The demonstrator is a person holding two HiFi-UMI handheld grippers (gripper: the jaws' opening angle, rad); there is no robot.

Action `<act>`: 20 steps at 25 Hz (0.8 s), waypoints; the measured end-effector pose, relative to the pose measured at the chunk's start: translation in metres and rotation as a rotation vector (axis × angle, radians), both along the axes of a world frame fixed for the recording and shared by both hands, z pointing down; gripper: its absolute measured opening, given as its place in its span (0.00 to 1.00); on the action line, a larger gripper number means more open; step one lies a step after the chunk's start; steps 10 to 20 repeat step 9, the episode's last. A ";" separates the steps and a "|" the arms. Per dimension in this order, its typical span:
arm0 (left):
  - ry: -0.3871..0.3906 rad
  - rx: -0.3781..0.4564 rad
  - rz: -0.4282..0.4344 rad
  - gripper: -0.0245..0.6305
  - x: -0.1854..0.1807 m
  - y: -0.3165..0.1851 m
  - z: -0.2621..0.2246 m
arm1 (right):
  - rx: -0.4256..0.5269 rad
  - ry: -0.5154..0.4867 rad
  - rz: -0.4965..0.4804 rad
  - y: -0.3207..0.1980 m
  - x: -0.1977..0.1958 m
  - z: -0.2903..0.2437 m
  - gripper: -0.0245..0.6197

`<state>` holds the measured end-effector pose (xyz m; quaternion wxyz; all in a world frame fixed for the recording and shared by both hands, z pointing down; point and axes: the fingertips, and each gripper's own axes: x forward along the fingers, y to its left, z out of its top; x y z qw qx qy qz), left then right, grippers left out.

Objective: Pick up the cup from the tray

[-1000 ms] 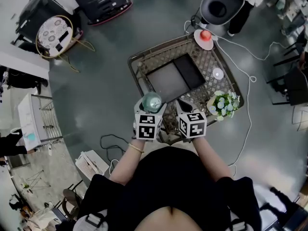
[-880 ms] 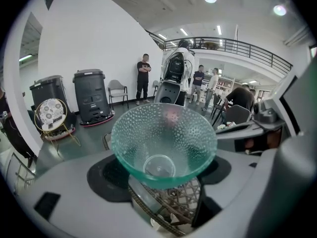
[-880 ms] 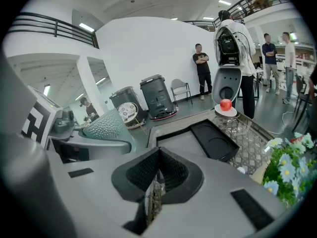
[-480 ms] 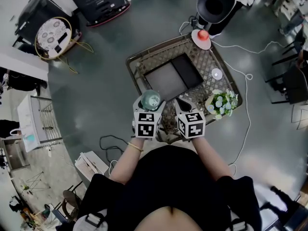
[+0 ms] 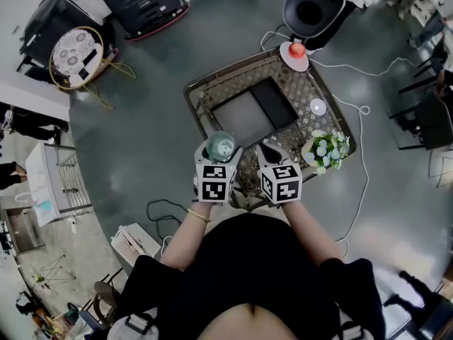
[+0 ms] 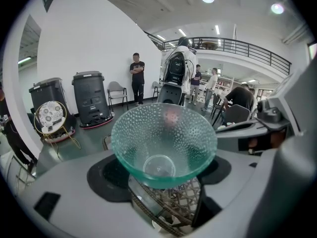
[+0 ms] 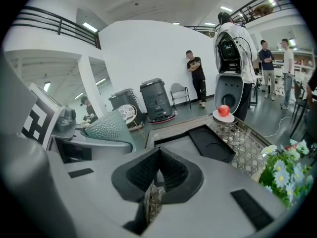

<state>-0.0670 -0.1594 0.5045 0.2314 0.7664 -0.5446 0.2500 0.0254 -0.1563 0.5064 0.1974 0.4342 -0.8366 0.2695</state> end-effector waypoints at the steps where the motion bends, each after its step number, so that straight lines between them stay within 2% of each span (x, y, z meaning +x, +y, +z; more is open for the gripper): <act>1: 0.001 0.000 0.000 0.61 0.000 0.000 0.001 | 0.000 0.000 0.001 0.000 0.000 0.001 0.05; 20: -0.002 -0.002 0.006 0.61 0.001 -0.001 0.001 | 0.002 0.008 0.004 0.000 0.001 -0.003 0.05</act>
